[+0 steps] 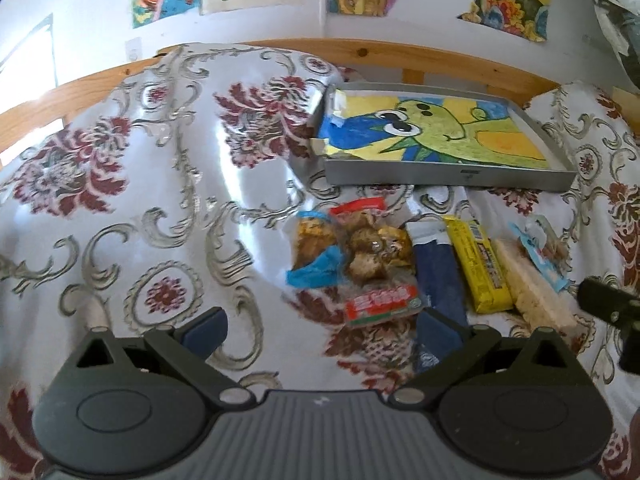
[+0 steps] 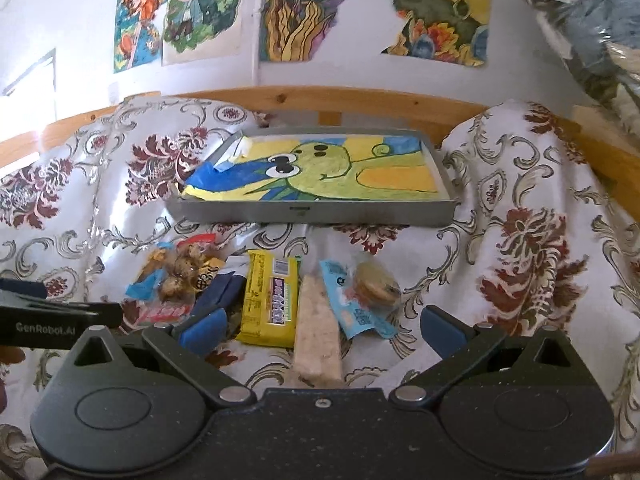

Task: Organize snacks
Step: 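Lower right gripper onto rice cracker bar while left gripper lowers onto navy packet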

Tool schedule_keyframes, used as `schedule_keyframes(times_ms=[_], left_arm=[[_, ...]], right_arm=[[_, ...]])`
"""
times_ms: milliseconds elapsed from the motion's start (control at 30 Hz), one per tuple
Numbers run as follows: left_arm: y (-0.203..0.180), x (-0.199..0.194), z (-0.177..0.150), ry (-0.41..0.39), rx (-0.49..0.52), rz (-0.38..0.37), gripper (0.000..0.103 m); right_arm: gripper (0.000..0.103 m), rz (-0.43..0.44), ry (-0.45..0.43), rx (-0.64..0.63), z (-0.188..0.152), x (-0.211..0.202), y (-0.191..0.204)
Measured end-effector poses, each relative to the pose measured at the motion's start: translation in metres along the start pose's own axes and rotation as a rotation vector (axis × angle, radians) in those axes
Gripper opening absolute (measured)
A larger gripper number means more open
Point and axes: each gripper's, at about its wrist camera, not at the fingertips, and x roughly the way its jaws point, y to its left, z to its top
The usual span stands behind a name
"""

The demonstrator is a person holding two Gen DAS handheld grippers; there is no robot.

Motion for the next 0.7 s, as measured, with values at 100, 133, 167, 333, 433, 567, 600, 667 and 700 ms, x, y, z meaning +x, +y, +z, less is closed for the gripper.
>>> schedule_keyframes(times_ms=[100,133,167,333,433,567,600,667,700], left_arm=[[-0.005,0.007,0.005,0.012,0.027,-0.024,0.102],[-0.007,0.008,0.007,0.015,0.033,-0.029,0.102],[-0.008,0.011,0.009,0.020,0.038,-0.033,0.102],[-0.013,0.019,0.020,0.042,0.057,-0.067,0.102],[-0.016,0.026,0.027,0.047,0.076,-0.085,0.102],[-0.022,0.034,0.032,0.053,0.101,-0.117,0.102],[-0.024,0.036,0.033,0.055,0.110,-0.128,0.102],[-0.029,0.039,0.034,0.056,0.127,-0.149,0.102],[-0.031,0.041,0.034,0.056,0.135,-0.155,0.102]], right_arm=[[0.102,-0.009,0.012,-0.026,0.002,0.011,-0.002],[0.102,-0.011,0.014,-0.032,0.002,0.014,-0.003],[0.102,-0.008,0.016,-0.035,0.002,0.017,-0.004],[0.102,0.010,0.036,-0.002,0.003,0.032,-0.009],[0.102,0.020,0.048,-0.002,0.001,0.039,-0.011],[0.102,0.023,0.058,-0.010,-0.003,0.049,-0.012],[0.102,0.029,0.065,-0.003,-0.004,0.052,-0.013],[0.102,0.053,0.089,0.020,-0.007,0.058,-0.016],[0.102,0.065,0.100,0.033,-0.008,0.059,-0.018]])
